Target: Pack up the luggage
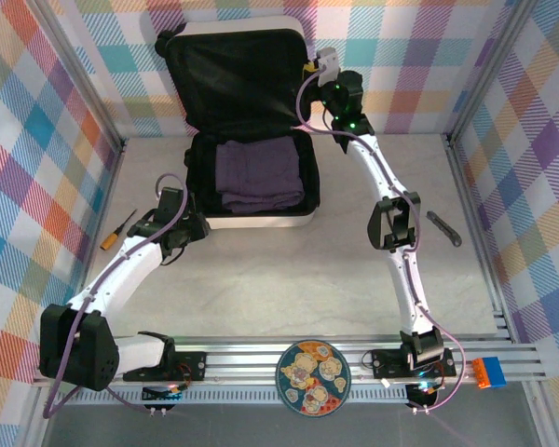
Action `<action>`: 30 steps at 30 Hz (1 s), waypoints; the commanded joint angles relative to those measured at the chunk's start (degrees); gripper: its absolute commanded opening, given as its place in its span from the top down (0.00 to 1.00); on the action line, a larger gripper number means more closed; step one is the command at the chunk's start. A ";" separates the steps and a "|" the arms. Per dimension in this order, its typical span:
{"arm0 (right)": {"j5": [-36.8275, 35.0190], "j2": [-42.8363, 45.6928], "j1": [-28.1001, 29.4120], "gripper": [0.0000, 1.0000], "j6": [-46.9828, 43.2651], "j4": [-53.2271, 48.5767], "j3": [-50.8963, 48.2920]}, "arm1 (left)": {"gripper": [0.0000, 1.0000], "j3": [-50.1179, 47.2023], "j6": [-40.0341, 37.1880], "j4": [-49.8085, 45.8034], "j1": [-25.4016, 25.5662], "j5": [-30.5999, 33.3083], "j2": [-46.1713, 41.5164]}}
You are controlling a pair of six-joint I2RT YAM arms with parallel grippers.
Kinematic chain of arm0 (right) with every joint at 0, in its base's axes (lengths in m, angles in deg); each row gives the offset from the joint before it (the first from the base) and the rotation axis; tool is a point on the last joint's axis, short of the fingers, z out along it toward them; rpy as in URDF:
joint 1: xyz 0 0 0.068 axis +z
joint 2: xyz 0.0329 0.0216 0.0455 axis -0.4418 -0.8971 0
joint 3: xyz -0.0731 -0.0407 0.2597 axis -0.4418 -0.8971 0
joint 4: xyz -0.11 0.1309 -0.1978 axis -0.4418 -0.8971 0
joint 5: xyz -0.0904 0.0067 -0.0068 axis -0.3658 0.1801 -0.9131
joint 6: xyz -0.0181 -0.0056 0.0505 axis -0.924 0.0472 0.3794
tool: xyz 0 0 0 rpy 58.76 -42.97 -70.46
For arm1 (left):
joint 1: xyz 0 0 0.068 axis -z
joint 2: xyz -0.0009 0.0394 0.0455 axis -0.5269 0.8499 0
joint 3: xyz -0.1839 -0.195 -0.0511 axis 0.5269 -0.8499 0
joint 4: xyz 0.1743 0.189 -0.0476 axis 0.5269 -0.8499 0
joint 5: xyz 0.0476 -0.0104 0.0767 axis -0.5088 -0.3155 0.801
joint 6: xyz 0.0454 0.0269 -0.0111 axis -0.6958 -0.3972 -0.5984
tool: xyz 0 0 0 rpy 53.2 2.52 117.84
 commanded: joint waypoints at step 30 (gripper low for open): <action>9.93 33.75 -6.28 1.00 11.28 38.10 -53.29 | 0.49 -0.05 2.68 10.18 -6.69 -5.35 7.65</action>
